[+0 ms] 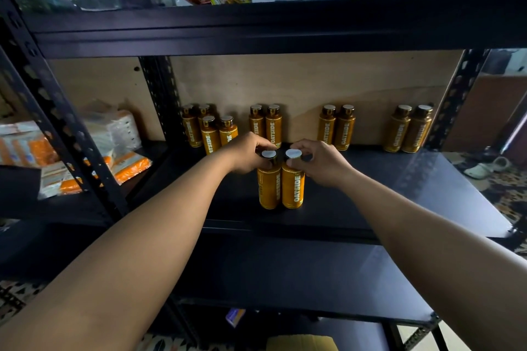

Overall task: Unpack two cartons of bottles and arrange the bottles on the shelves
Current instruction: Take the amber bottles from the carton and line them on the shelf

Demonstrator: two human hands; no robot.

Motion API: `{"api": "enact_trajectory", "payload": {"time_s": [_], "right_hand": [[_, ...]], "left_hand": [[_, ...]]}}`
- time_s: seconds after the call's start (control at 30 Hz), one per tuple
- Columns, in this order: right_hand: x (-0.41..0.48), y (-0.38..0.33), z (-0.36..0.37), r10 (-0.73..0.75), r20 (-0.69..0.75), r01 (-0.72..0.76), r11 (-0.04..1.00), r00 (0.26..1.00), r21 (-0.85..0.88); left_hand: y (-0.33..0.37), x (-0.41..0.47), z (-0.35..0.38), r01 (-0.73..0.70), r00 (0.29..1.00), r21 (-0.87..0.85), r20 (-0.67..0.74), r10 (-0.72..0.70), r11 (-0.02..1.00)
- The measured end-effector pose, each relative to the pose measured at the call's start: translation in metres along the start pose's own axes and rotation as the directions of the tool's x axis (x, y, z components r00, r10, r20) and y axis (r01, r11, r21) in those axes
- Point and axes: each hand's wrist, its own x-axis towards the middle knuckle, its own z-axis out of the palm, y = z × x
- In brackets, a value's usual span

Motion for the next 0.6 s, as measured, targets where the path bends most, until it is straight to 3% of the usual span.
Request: {"api": "enact_trajectory", "payload": {"time_s": [0.1, 0.27, 0.6], "right_hand": [[0.001, 0.001, 0.0, -0.002, 0.002, 0.002, 1.0, 1.0, 0.006], [0.002, 0.002, 0.001, -0.005, -0.009, 0.005, 1.0, 1.0, -0.016], [0.002, 0.004, 0.002, -0.021, -0.031, 0.017, 0.993, 0.999, -0.116]], "left_hand": [[0.001, 0.0, 0.0, 0.0, 1.0, -0.055, 0.018, 0.001, 0.998], [0.001, -0.001, 0.008, -0.039, 0.993, -0.047, -0.114, 0.034, 0.998], [-0.011, 0.002, 0.011, -0.038, 0.986, -0.049, -0.164, 0.03, 0.998]]}}
